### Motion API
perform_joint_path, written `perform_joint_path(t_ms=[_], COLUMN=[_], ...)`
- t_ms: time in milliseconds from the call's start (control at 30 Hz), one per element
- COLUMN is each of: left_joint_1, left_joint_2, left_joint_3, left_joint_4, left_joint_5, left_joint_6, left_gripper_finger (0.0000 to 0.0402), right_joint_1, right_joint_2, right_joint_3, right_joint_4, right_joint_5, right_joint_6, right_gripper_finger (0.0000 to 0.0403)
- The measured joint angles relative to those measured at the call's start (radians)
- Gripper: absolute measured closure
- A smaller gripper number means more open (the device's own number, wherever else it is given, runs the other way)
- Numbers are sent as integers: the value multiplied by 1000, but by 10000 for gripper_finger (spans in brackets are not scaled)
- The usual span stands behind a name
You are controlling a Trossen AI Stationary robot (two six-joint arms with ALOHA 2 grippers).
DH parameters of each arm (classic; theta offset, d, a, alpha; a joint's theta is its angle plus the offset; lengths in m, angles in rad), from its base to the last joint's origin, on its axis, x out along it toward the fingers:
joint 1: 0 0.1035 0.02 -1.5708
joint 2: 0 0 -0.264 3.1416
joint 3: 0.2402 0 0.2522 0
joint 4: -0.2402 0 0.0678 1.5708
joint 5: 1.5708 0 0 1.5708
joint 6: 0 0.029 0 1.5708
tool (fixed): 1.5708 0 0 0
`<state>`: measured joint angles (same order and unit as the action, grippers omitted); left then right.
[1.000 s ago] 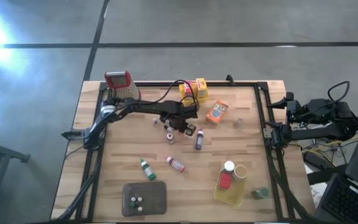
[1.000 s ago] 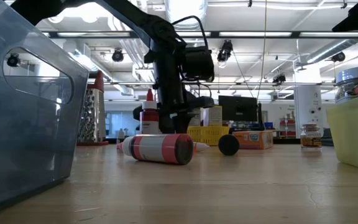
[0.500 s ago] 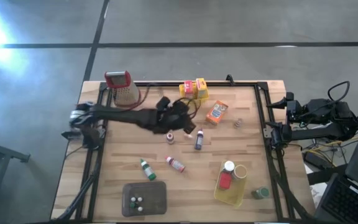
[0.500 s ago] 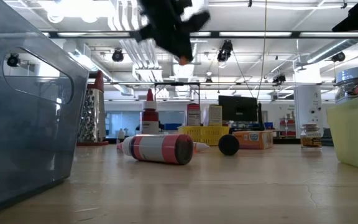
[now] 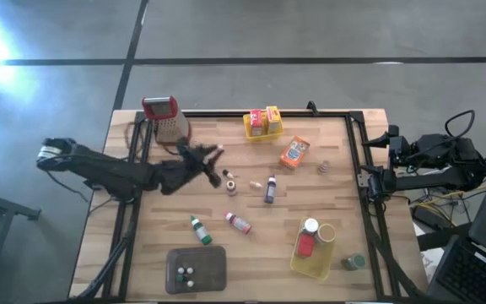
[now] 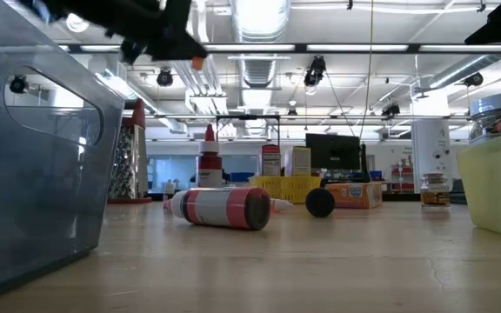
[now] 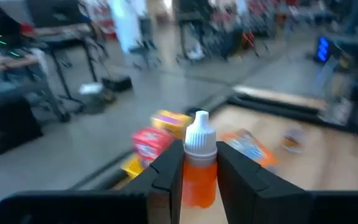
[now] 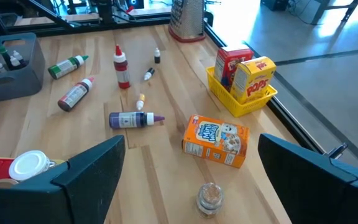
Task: Pick & Place Kitchen Items
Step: Move the top orange food coloring to the top left of the table
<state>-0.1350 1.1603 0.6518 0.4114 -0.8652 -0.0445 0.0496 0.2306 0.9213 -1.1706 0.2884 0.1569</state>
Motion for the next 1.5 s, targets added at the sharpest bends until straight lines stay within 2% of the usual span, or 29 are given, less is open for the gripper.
perform_joint_path(t_ms=[100,233,367,500,700,933,1200,1500], left_joint_1=[77,233,399,505,523,543,577,587], left_joint_2=[-72,-118,-102,-56,77,334,568,759], left_joint_3=[-149,-307,-395,-420,-452,-478,-434,-388], left_joint_4=[202,382,453,481,653,937,1087,1095], left_joint_5=[9,122,253,315,326,326,328,333], left_joint_6=[64,46,-34,-61,-7,18,11,-49], left_gripper_finger=[319,319,319,319,319,319,319,319], right_joint_1=[0,0,0,0,0,0,0,0], right_joint_2=[0,0,0,0,0,0,0,0], right_joint_3=[0,0,0,0,0,0,0,0], right_joint_4=[0,0,0,0,0,0,0,0], right_joint_5=[0,0,0,0,0,0,0,0], right_joint_6=[0,0,0,0,0,0,0,0], right_gripper_finger=[39,39,39,39,39,39,39,39])
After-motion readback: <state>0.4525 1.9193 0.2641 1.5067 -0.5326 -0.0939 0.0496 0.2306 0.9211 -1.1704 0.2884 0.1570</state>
